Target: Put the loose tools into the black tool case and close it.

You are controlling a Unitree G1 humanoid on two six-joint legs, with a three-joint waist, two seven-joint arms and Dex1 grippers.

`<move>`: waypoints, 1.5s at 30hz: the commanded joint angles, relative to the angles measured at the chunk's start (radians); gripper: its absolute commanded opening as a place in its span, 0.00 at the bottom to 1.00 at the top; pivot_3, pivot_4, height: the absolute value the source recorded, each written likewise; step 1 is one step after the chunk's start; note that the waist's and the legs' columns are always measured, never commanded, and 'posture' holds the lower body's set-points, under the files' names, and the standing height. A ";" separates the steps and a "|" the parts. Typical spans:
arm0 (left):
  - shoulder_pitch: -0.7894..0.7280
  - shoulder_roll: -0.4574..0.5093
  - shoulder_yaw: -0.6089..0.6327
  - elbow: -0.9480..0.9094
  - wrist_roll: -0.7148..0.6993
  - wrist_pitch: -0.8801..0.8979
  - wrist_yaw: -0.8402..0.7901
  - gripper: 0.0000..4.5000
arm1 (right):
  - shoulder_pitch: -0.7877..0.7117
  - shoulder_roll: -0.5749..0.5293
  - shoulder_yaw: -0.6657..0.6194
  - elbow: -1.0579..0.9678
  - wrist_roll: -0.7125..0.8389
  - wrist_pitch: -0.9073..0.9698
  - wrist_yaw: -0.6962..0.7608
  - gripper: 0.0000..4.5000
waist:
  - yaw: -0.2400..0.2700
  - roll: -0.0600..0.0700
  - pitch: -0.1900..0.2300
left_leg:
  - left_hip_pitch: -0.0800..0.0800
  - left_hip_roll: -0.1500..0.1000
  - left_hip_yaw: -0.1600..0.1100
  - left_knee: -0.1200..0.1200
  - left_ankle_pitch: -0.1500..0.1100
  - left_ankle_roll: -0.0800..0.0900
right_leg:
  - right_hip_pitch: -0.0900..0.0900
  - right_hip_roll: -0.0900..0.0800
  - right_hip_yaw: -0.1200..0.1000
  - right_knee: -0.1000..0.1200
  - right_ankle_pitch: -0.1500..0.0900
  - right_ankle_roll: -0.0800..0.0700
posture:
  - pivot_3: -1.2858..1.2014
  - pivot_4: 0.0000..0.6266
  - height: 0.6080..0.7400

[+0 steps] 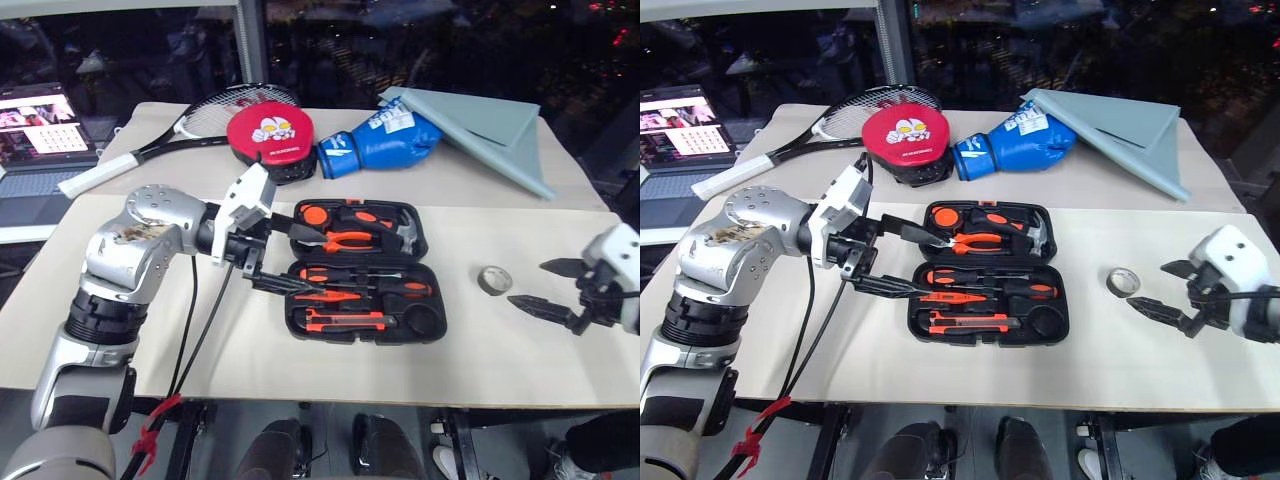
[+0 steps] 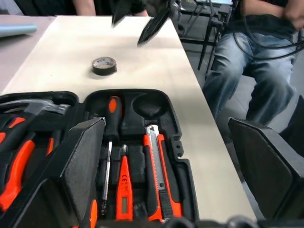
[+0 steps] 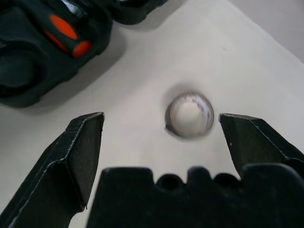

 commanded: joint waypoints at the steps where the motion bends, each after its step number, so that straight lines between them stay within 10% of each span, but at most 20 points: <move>1: -0.010 -0.027 0.045 -0.016 -0.009 -0.045 0.056 0.98 | -0.166 0.030 0.166 0.147 -0.145 -0.055 0.042 1.00 | 0.004 0.000 0.000 | -0.003 -0.001 0.000 0.000 0.000 0.000 | -0.003 -0.001 0.000 0.000 0.000 0.000 | 0.52 0.24 0.94; 8: 0.000 -0.028 0.053 -0.025 -0.018 -0.064 0.078 0.98 | -0.340 0.112 0.285 0.341 -0.249 -0.110 0.098 1.00 | 0.001 0.001 0.000 | -0.009 -0.002 0.000 0.000 0.000 0.000 | -0.011 0.000 -0.001 0.001 0.000 0.000 | 0.52 0.24 0.94; 22: -0.021 0.002 0.038 -0.048 -0.077 -0.022 0.034 1.00 | -0.336 0.139 0.235 0.395 -0.262 -0.174 0.142 0.00 | -0.007 0.001 0.000 | -0.004 -0.002 0.000 0.000 -0.001 -0.011 | -0.006 0.000 0.000 0.004 0.002 -0.002 | 0.52 0.24 0.94; 33: -0.038 0.005 -0.013 -0.013 -0.036 -0.074 -0.030 1.00 | -0.093 0.064 -0.042 -0.313 0.191 0.152 0.317 0.00 | -0.008 0.002 0.000 | -0.006 0.000 -0.002 0.000 0.000 -0.008 | -0.008 0.001 0.000 0.004 0.002 -0.003 | 0.52 0.24 0.94; 45: -0.053 -0.010 -0.035 -0.003 -0.014 -0.097 -0.046 1.00 | -0.069 0.111 0.235 -0.430 -0.066 0.016 0.167 0.00 | 0.002 0.002 0.000 | -0.003 -0.001 -0.002 0.002 -0.002 -0.008 | -0.004 0.000 -0.002 0.002 0.003 -0.002 | 0.52 0.24 0.94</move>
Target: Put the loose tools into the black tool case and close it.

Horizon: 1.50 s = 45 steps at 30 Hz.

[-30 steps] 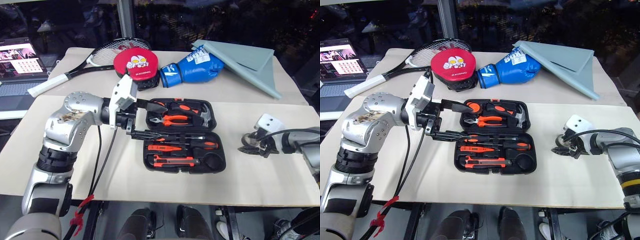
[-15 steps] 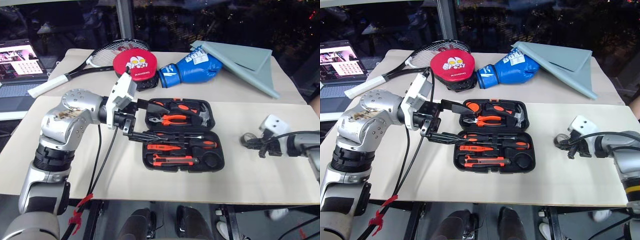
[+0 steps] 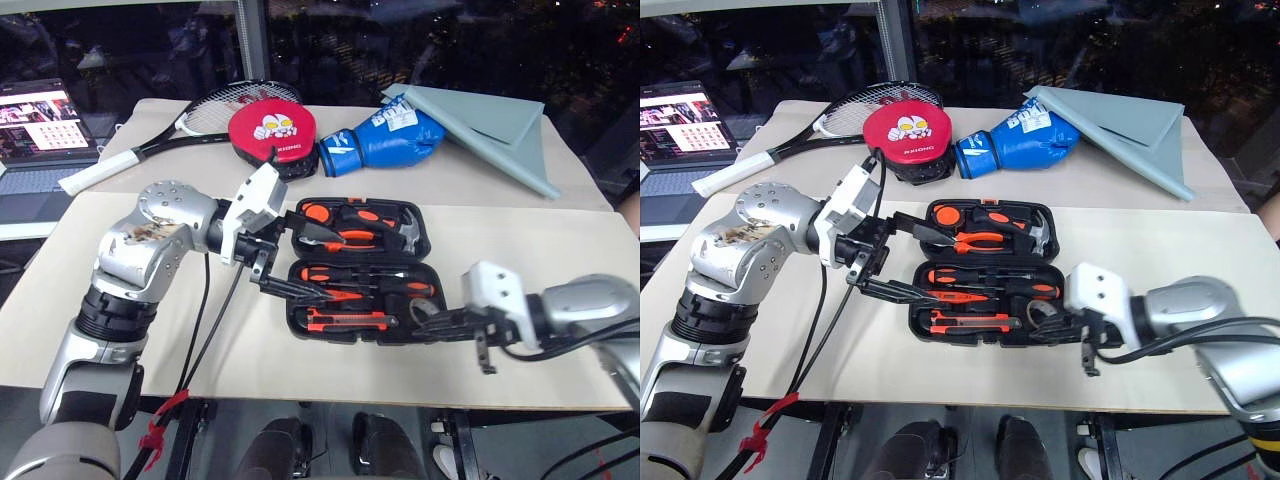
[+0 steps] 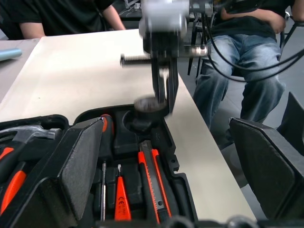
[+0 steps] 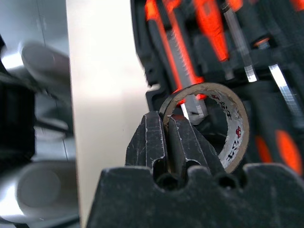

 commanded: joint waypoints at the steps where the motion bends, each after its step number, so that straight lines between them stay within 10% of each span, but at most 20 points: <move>1: -0.028 0.003 0.010 -0.009 0.005 -0.019 -0.001 1.00 | -0.012 -0.014 0.000 0.021 -0.048 -0.038 -0.010 0.00 | 0.001 0.000 0.000 | 0.000 0.000 0.000 0.000 0.000 0.000 | 0.000 0.000 0.000 0.000 0.000 0.000 | 0.52 0.24 0.94; 7: -0.020 0.001 0.013 -0.021 0.006 -0.018 0.009 1.00 | 0.010 -0.028 0.021 0.031 -0.078 -0.045 0.007 0.00 | 0.000 0.000 0.000 | 0.001 0.000 0.000 0.000 0.000 -0.001 | 0.001 0.000 0.000 0.000 0.000 0.000 | 0.52 0.24 0.94; 20: -0.022 -0.008 0.013 0.002 0.017 -0.029 0.025 1.00 | -0.052 -0.047 -0.165 -0.058 0.123 0.149 0.010 0.97 | 0.003 0.000 0.000 | 0.002 0.000 -0.001 0.000 0.000 -0.001 | 0.003 0.000 0.000 -0.001 0.000 0.000 | 0.52 0.24 0.94; 27: 0.018 0.018 0.036 0.034 0.049 -0.022 0.067 1.00 | 0.003 -0.008 -0.336 -0.023 0.204 0.248 -0.073 1.00 | 0.013 0.000 0.000 | 0.001 0.000 -0.002 0.000 0.000 0.000 | 0.002 0.000 -0.001 -0.001 0.000 0.000 | 0.52 0.24 0.94; 32: 0.089 0.054 0.063 0.168 0.134 -0.033 0.185 0.85 | 0.008 0.103 -0.417 0.153 0.175 0.247 -0.222 0.69 | 0.012 0.000 0.000 | 0.003 0.000 -0.001 -0.001 0.000 -0.001 | 0.003 0.000 0.001 0.000 0.000 0.000 | 0.52 0.24 0.94; 41: 0.183 0.025 -0.026 0.227 0.330 -0.101 0.339 0.07 | 0.000 0.172 -0.296 0.352 0.011 0.063 -0.311 0.00 | 0.017 0.000 0.000 | 0.002 0.000 0.000 -0.001 0.000 0.001 | 0.001 0.000 0.000 0.000 0.000 0.000 | 0.52 0.24 0.94; 45: 0.210 0.005 -0.080 0.223 0.404 -0.157 0.365 0.01 | -0.016 0.203 -0.222 0.379 -0.026 0.018 -0.308 0.00 | 0.014 0.000 0.000 | 0.002 0.000 0.000 -0.001 0.000 0.000 | 0.001 0.000 0.001 0.001 0.000 0.000 | 0.52 0.24 0.94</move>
